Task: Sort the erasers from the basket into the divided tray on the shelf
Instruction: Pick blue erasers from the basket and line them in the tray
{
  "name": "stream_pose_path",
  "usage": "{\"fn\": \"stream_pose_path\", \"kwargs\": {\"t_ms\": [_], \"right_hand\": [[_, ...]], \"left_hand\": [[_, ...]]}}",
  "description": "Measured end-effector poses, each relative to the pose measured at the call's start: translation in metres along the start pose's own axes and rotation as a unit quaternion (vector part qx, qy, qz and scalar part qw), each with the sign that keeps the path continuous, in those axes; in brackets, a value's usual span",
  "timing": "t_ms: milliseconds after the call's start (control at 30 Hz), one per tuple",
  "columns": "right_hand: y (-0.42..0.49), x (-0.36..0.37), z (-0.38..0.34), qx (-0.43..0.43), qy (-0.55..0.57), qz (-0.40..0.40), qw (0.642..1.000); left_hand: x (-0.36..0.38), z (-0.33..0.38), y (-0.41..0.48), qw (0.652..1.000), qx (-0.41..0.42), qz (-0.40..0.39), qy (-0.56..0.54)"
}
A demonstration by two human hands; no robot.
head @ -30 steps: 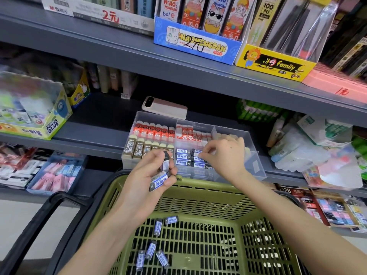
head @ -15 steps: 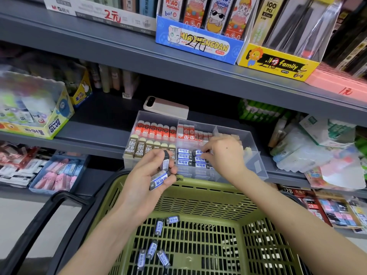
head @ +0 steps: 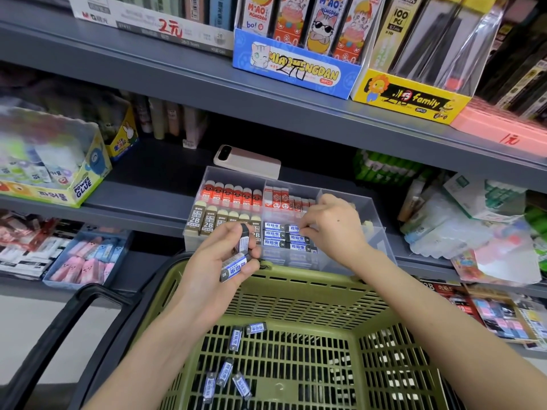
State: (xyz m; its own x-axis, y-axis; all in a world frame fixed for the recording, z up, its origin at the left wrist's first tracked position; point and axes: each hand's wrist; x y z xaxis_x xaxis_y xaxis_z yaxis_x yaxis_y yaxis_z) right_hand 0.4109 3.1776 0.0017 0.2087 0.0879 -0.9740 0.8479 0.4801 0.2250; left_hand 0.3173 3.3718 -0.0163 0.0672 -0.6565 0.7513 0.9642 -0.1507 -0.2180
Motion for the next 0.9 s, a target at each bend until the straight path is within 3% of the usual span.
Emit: {"fn": "stream_pose_path", "kwargs": {"t_ms": [233, 300, 367, 433, 500, 600, 700, 900], "right_hand": [[0.004, 0.001, -0.001, -0.038, -0.071, 0.042, 0.996], [0.002, -0.004, -0.005, -0.015, -0.060, 0.043, 0.997], [-0.006, -0.017, -0.014, 0.039, 0.093, 0.067, 0.993], [-0.017, -0.033, -0.031, 0.069, 0.346, 0.042, 0.935], [-0.025, -0.045, -0.049, 0.068, 0.486, -0.018, 0.871], [-0.036, -0.050, -0.066, 0.106, 0.537, -0.054, 0.835], [-0.043, -0.052, -0.074, 0.152, 0.621, -0.043, 0.767], [-0.050, -0.051, -0.072, 0.149, 0.579, -0.034, 0.801]], "left_hand": [[0.004, -0.001, -0.002, 0.998, 0.004, -0.001, 0.059], [0.006, -0.001, -0.004, 0.996, 0.015, -0.003, 0.091], [0.008, -0.001, -0.005, 0.994, 0.023, -0.010, 0.106], [0.009, -0.002, -0.005, 0.993, 0.028, -0.017, 0.115], [0.011, -0.007, -0.005, 0.992, 0.038, -0.017, 0.117], [0.014, -0.014, -0.006, 0.991, 0.056, -0.011, 0.123], [0.016, -0.019, -0.009, 0.991, 0.053, -0.037, 0.119], [0.015, -0.019, -0.011, 0.988, 0.012, -0.106, 0.108]]}}
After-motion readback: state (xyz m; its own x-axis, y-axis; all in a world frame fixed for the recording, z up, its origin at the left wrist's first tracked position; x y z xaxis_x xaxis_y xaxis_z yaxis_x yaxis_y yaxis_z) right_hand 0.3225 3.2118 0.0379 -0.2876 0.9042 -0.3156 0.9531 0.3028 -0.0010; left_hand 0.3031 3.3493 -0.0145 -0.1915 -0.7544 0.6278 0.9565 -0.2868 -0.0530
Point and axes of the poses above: each hand's wrist, its own y-axis towards the middle knuckle, its own x-axis out of the palm, z = x × y, and after that the axes turned 2 degrees about -z, right-handed
